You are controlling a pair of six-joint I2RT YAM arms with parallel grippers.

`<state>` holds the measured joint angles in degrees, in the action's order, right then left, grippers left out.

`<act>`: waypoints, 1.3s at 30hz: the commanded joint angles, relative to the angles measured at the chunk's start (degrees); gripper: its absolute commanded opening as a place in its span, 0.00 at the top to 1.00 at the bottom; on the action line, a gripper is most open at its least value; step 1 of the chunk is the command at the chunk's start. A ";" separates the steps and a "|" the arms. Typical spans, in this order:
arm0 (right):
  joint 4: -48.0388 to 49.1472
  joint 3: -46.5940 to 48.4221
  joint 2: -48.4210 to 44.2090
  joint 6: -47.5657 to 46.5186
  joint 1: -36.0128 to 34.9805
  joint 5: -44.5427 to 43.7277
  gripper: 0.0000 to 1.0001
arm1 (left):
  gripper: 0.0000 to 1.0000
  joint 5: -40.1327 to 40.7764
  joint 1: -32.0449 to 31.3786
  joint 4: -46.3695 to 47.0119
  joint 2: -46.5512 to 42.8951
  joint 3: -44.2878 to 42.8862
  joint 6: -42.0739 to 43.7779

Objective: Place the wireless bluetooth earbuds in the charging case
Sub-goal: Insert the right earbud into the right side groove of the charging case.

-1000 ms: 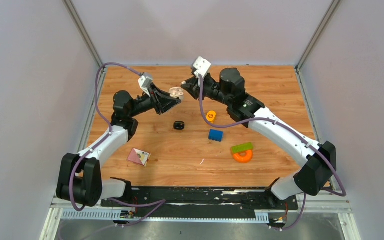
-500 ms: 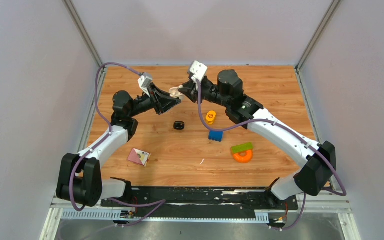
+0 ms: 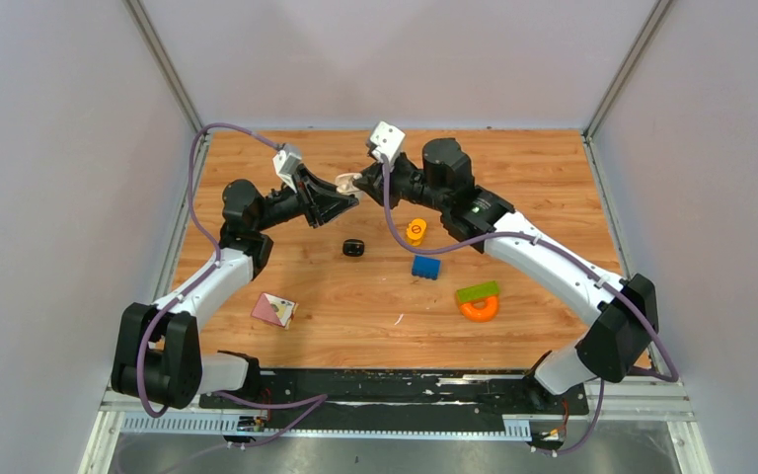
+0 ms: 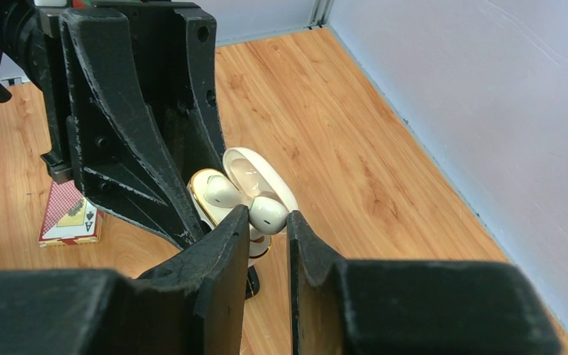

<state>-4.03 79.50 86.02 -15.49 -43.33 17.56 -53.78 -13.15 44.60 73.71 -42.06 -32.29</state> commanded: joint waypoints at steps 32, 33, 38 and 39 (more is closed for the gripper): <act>-7.28 6.64 3.05 0.27 0.18 0.92 0.85 | 0.97 0.82 -0.21 3.69 -1.98 -0.88 -0.12; -7.13 6.53 3.02 0.21 0.10 0.94 0.85 | 0.98 1.19 -0.21 3.73 -1.93 -0.90 -0.26; -7.21 6.35 2.95 0.14 -0.09 0.87 0.82 | 0.97 2.48 -0.21 3.74 -1.86 -0.71 -0.31; -7.17 6.24 2.86 0.10 -0.17 0.83 0.82 | 0.97 2.88 -0.21 3.67 -1.87 -0.66 -0.40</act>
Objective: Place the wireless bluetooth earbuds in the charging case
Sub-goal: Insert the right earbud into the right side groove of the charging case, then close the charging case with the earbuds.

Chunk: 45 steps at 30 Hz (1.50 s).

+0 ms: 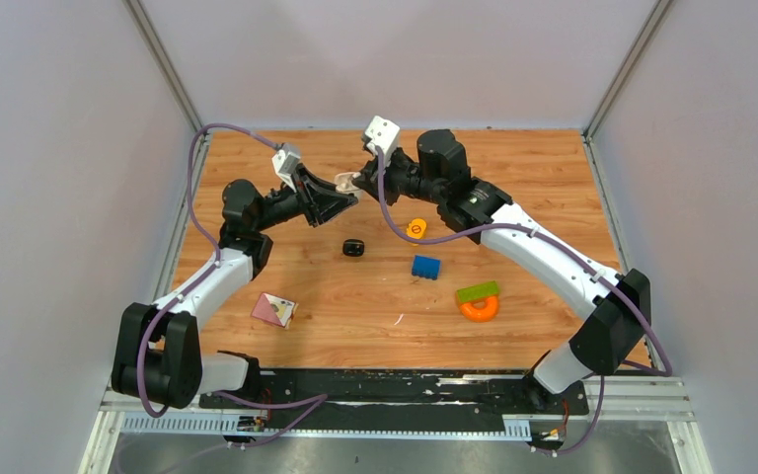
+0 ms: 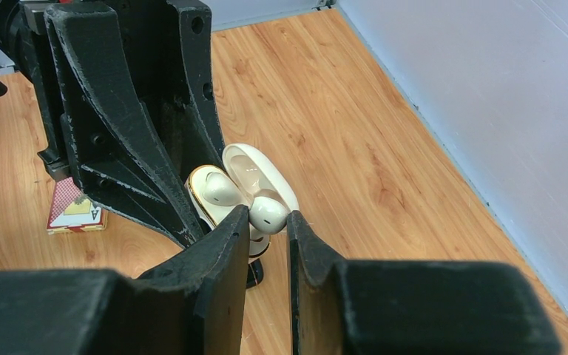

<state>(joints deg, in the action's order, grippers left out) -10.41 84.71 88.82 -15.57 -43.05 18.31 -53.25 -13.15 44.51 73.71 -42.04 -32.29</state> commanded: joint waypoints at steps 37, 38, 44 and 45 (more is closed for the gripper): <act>-8.27 10.35 0.10 14.22 8.31 14.12 0.42 | 0.98 1.03 -0.21 5.87 -1.48 0.65 0.02; -8.87 11.11 0.44 14.59 9.20 16.33 0.41 | 0.97 0.86 -0.21 6.05 -1.48 0.77 0.22; -17.37 14.81 5.62 7.97 13.88 37.98 0.37 | 0.98 -2.37 -0.30 8.00 -0.85 1.85 1.67; -21.13 15.34 6.72 4.07 14.45 42.42 0.37 | 0.98 -3.54 -0.38 7.97 -0.77 1.83 2.33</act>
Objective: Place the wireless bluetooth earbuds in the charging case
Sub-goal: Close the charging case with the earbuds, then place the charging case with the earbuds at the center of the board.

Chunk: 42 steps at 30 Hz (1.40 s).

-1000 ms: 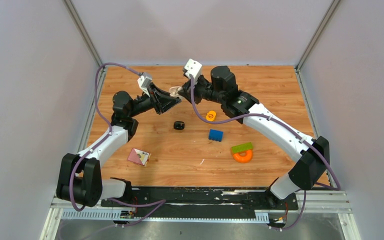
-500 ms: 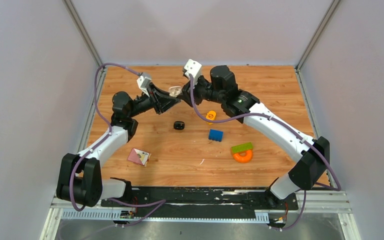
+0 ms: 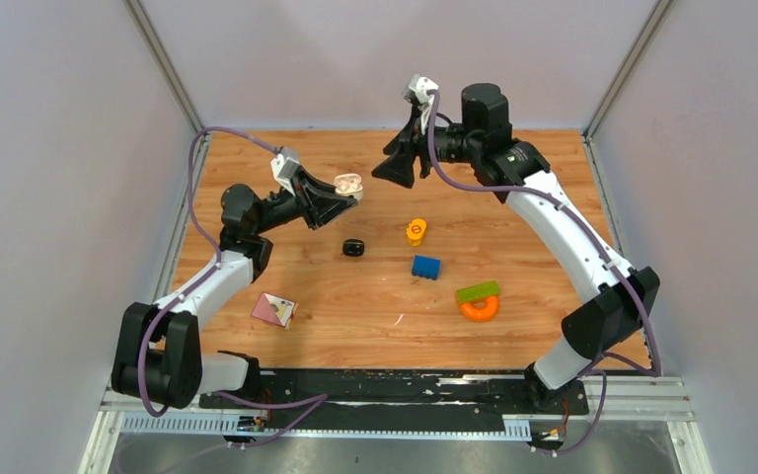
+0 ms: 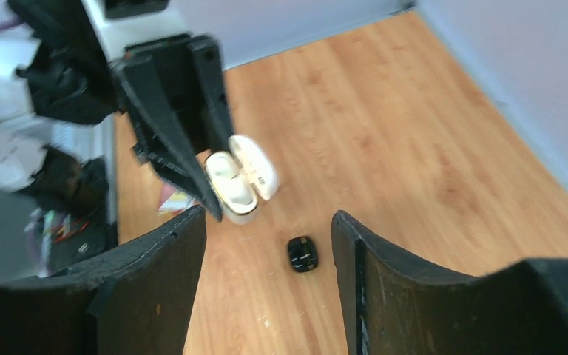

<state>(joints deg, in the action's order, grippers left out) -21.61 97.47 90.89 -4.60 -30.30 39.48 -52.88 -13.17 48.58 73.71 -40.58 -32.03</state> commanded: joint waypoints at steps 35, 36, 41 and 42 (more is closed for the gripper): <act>-20.12 -7.59 -4.62 -21.80 11.40 -0.69 0.19 | 0.92 -2.92 -5.08 -41.69 13.38 -6.50 24.54; -20.79 -8.49 -5.15 -22.62 11.96 -1.47 0.17 | 0.90 -2.55 -5.30 -44.86 14.55 -7.29 27.60; -22.83 -12.15 -7.27 -26.40 13.53 -3.21 0.15 | 0.87 -0.63 -7.39 -64.69 24.61 -16.02 38.34; -22.97 -12.62 -7.37 -26.35 13.66 -3.15 0.15 | 0.87 0.72 -8.18 -69.60 27.13 -18.48 40.77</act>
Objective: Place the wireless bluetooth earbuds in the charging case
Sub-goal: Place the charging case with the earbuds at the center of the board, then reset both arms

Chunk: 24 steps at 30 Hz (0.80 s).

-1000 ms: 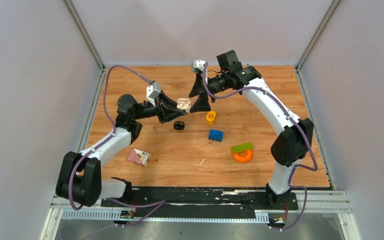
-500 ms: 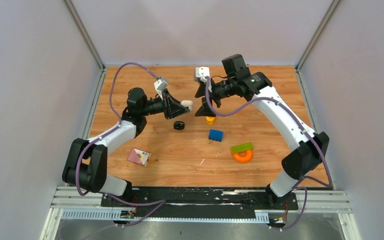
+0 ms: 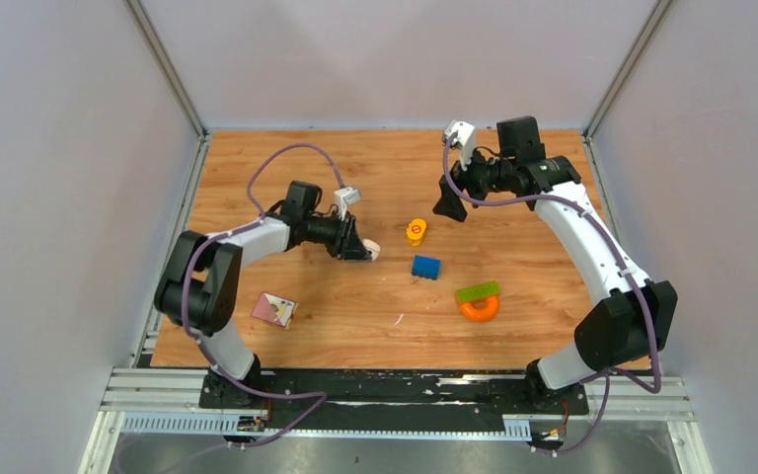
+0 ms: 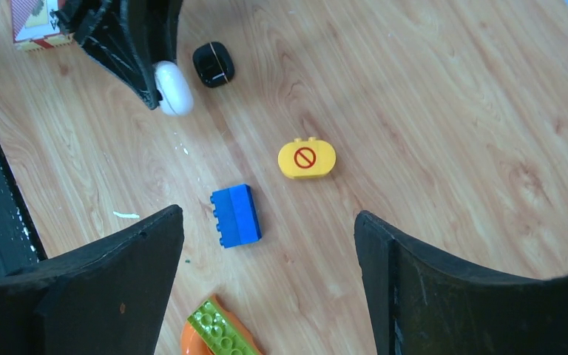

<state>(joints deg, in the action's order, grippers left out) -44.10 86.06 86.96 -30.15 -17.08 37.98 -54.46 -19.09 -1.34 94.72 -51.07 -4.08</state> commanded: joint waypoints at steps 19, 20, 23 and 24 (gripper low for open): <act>9.08 -3.57 -7.36 16.72 2.21 -17.31 0.12 | 0.00 19.60 -3.53 -48.56 3.10 -26.77 22.60; 10.74 -3.94 -7.55 18.52 2.21 -19.99 0.12 | 0.00 19.61 -2.46 -46.95 0.60 -26.99 21.97; 13.49 -2.61 -6.56 20.91 2.23 -27.47 0.10 | 0.00 21.25 0.62 -38.36 -6.88 -27.82 16.78; 14.08 -1.81 -6.21 21.08 2.23 -29.49 0.10 | 0.00 22.40 1.46 -34.33 -9.35 -27.58 14.71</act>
<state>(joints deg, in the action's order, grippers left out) -37.65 82.32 81.47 -16.03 -15.18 20.84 -34.59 -20.93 -44.66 96.62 -75.50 14.31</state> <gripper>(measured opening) 0.894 0.998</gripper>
